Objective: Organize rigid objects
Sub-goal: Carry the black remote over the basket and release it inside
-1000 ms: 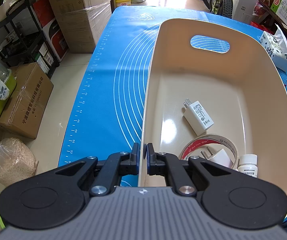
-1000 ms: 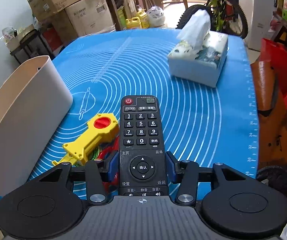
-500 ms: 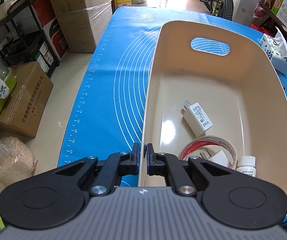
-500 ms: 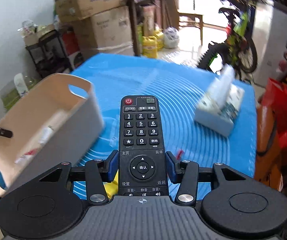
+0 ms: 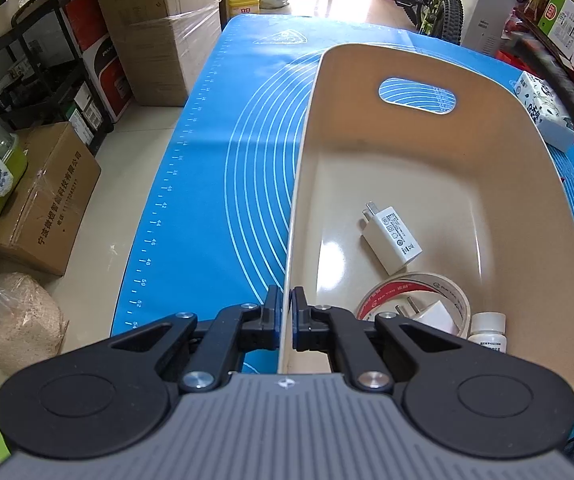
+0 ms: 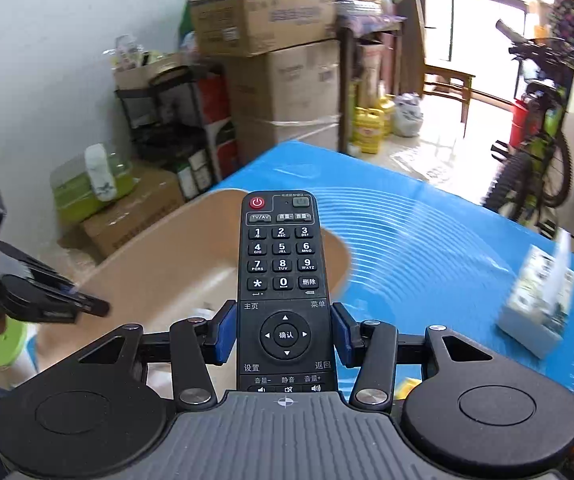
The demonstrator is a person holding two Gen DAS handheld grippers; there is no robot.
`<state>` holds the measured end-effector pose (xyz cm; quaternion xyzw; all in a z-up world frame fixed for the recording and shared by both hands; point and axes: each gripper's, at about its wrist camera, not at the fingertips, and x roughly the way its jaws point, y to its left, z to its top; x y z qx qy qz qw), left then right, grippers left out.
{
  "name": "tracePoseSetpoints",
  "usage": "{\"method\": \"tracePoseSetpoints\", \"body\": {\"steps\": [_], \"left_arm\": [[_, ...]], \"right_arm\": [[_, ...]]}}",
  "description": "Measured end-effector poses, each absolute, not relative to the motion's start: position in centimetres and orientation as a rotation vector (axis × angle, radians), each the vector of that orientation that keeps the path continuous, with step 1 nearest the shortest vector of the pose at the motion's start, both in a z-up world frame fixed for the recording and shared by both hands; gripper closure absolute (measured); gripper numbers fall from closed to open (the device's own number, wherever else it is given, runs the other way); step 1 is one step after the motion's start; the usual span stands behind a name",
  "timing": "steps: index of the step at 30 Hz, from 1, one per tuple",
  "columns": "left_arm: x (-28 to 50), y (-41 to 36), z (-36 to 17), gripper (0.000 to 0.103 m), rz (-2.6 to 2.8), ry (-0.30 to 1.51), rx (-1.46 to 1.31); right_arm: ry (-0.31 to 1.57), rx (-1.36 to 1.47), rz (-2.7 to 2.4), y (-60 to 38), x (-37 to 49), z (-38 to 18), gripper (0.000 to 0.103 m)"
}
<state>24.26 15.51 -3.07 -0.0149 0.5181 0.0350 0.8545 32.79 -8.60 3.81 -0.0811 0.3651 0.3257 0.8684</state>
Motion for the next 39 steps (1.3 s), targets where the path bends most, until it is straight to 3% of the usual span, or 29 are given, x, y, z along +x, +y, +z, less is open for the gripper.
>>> {"method": "tracePoseSetpoints", "body": {"steps": [11,26,30,34,39], "left_arm": [[24.3,15.4,-3.1,0.096,0.076,1.089,-0.020],[24.3,15.4,-3.1,0.097,0.071,1.088,-0.026],[24.4,15.4,-3.1,0.097,0.073,1.088,-0.023],[24.5,15.4,-3.1,0.096,0.074,1.088,-0.023],[24.5,15.4,-3.1,0.097,0.075,1.088,-0.022]], "right_arm": [[0.883,-0.236,0.640,0.2,32.1,0.2,0.048],[1.008,-0.334,0.548,5.0,31.4,-5.0,0.048],[1.041,-0.284,0.535,4.2,31.9,-5.2,0.039],[1.014,-0.276,0.546,3.5,31.3,-5.3,0.037],[0.952,-0.251,0.553,2.8,30.4,-3.9,0.027]]}}
